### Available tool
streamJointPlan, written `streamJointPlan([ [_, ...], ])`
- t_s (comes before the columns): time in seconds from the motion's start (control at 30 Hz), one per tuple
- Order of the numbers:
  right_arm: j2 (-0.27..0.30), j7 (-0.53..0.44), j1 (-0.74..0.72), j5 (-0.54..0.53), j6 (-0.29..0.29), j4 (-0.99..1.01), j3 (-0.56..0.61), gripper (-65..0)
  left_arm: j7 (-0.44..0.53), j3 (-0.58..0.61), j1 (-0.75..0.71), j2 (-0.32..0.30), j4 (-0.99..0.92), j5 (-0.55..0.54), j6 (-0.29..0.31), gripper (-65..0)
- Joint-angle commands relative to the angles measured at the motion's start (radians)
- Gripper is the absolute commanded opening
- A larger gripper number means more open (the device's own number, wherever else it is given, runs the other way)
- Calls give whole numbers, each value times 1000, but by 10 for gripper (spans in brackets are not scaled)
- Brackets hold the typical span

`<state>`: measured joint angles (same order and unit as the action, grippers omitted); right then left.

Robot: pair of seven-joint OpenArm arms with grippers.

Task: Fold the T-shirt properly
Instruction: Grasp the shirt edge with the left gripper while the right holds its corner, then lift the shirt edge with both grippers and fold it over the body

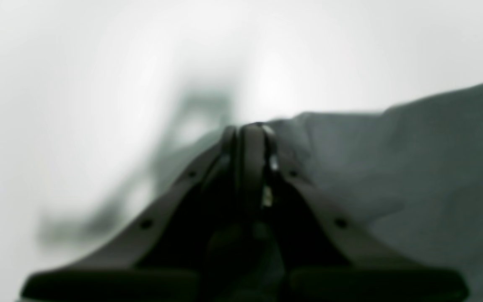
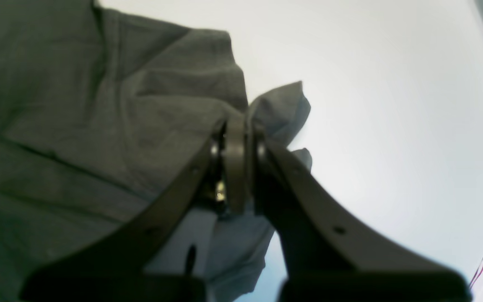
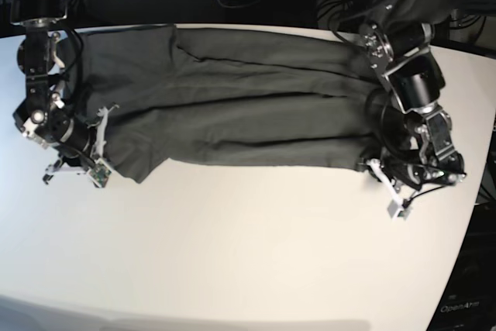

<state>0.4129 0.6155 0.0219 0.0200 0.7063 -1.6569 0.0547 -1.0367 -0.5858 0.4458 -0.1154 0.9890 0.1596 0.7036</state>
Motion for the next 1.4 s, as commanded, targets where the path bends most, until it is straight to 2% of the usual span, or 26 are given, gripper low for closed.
streamJointPlan([
  [0.0, 13, -18, -24, -7, -8, -19, 10, -644, -38, -20, 12, -16, 35, 38, -5, -627],
  [0.17, 13, -18, -30, -5, -8, -18, 49, -644, -69, -41, 12, -36, 115, 38, -5, -627],
  [0.6, 19, -16, -29, -4, -8, -21, 44, -644, -69, -41, -5, -39, 117, 39, -5, -627],
  [0.73, 10, -16, -21, 90, -8, -21, 46, -644, -69, -43, -5, -40, 117, 39, -5, -627],
  [0.9, -7, -27, 13, 188, -8, -50, 41, -644, -69, -99, -3, -40, 117, 39, -5, -627],
  [1.13, -12, -16, 43, 199, -8, -125, 41, -644, -70, -102, -2, -40, 117, 39, -5, -627],
  [1.27, -10, -16, 57, 214, -8, -125, 41, -644, -123, -102, 2, -40, 117, 41, -5, -627],
  [1.37, -13, -16, 62, 249, -8, -125, 40, -644, -127, -102, 2, -40, 118, 41, -5, -627],
])
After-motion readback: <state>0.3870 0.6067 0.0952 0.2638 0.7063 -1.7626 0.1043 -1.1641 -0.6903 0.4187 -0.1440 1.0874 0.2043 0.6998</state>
